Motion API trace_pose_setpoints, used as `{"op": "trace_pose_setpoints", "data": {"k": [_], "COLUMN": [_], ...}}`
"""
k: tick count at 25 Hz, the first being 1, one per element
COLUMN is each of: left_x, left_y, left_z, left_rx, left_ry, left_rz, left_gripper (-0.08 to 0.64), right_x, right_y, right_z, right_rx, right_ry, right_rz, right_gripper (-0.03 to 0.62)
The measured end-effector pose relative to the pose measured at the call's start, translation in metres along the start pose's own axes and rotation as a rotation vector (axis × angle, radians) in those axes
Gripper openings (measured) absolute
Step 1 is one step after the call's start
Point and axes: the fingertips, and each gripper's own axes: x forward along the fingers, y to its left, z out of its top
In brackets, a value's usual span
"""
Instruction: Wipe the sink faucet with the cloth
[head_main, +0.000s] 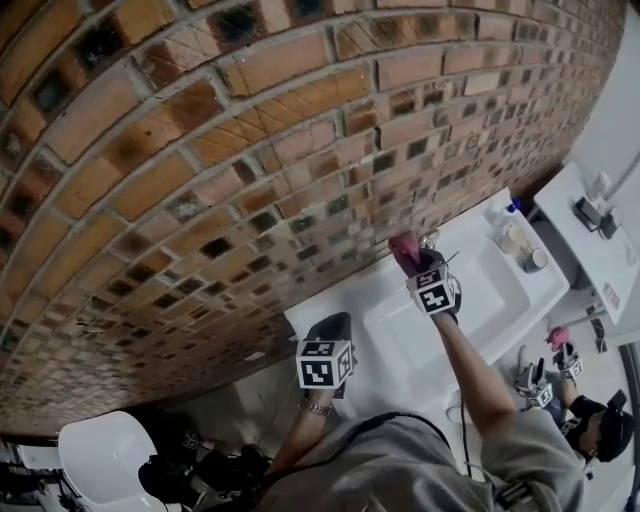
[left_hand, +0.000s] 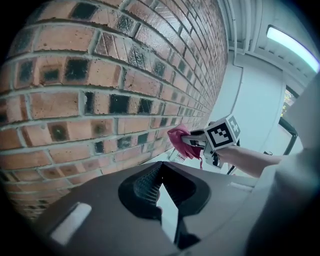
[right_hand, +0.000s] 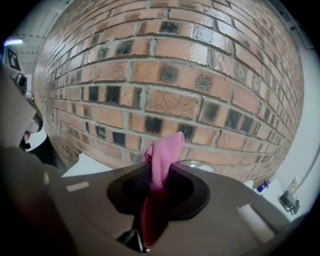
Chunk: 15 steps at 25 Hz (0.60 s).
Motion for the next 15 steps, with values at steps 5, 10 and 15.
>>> {"op": "trace_pose_setpoints", "data": {"k": [5, 10, 15], "left_x": [0.013, 0.018, 0.015], "left_y": [-0.002, -0.002, 0.0], "left_z": [-0.007, -0.013, -0.02], "left_rx": [0.013, 0.018, 0.023], "left_ry": [0.033, 0.055, 0.071], "left_rz": [-0.006, -0.009, 0.003], "left_gripper": [0.02, 0.02, 0.02], "right_x": [-0.005, -0.007, -0.002], "right_y": [-0.024, -0.072, -0.115], "right_z": [0.015, 0.024, 0.01], "right_rx": [0.031, 0.111, 0.138], "right_ry": [-0.073, -0.13, -0.109], "right_rz": [-0.032, -0.135, -0.249], "right_gripper": [0.077, 0.077, 0.067]}}
